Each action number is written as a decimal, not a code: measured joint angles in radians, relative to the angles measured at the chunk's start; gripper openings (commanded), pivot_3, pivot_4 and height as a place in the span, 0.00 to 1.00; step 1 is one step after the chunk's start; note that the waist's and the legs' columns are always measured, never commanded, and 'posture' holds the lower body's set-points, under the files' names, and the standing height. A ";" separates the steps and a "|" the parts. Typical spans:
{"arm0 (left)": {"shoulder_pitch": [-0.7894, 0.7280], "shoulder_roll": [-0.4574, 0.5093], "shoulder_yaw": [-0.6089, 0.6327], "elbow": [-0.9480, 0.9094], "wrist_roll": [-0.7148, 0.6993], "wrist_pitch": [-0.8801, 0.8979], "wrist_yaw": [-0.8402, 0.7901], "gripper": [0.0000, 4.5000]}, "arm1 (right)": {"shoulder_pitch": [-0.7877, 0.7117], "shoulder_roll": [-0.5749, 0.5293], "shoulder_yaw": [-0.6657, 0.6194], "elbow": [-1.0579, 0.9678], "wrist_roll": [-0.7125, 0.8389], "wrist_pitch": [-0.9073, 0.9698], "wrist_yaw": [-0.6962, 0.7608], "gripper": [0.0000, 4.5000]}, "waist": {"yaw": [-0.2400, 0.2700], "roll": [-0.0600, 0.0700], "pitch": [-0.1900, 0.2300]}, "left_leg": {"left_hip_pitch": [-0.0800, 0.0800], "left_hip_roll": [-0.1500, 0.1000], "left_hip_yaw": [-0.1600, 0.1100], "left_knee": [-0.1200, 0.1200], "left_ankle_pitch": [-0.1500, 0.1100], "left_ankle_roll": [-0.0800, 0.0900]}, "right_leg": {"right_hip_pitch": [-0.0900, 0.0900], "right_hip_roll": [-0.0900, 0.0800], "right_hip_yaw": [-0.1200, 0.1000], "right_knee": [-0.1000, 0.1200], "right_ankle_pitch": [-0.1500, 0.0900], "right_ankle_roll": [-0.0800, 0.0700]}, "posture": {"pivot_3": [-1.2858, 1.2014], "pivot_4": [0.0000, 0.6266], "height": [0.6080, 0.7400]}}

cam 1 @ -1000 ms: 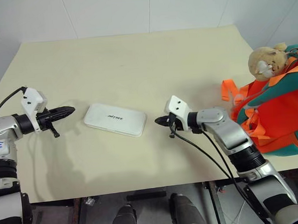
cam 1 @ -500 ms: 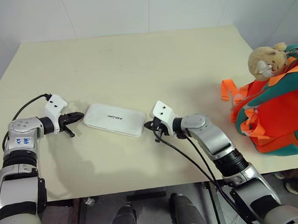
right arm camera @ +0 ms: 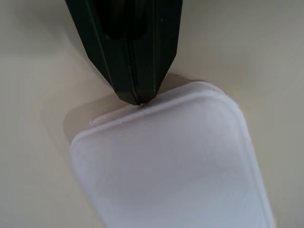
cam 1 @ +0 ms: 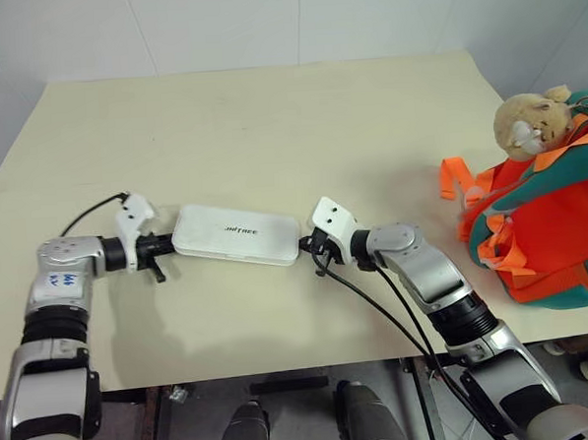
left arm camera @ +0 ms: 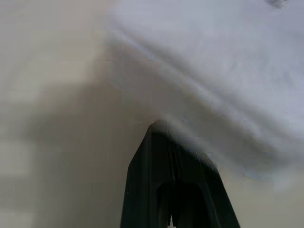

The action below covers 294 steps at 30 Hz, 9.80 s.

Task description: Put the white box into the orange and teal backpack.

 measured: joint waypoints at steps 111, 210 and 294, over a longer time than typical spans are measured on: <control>0.179 0.007 0.038 -0.436 -0.159 0.455 0.258 0.01 | 0.049 -0.138 -0.077 -0.054 0.021 -0.002 0.070 0.00 | 0.007 0.000 0.000 | 0.002 0.000 0.000 -0.001 0.000 0.000 | 0.001 0.000 0.000 -0.004 -0.001 -0.002 | 0.52 0.24 1.00; -0.139 -0.173 0.120 -0.007 -0.376 0.936 0.174 0.99 | -0.036 -0.244 -0.118 -0.080 0.315 0.364 0.181 1.00 | 0.028 0.000 0.000 | 0.002 -0.003 -0.002 0.009 0.000 0.000 | 0.006 -0.002 0.000 -0.004 0.000 0.001 | 0.52 0.24 1.00; -0.103 -0.262 0.186 -0.113 -0.489 0.481 0.019 0.31 | 0.587 -0.071 -0.614 -0.936 0.598 0.411 -1.370 1.00 | 0.029 0.000 0.000 | -0.003 -0.002 -0.002 -0.002 0.000 0.003 | 0.002 -0.002 -0.001 -0.017 0.000 0.001 | 0.52 0.24 1.00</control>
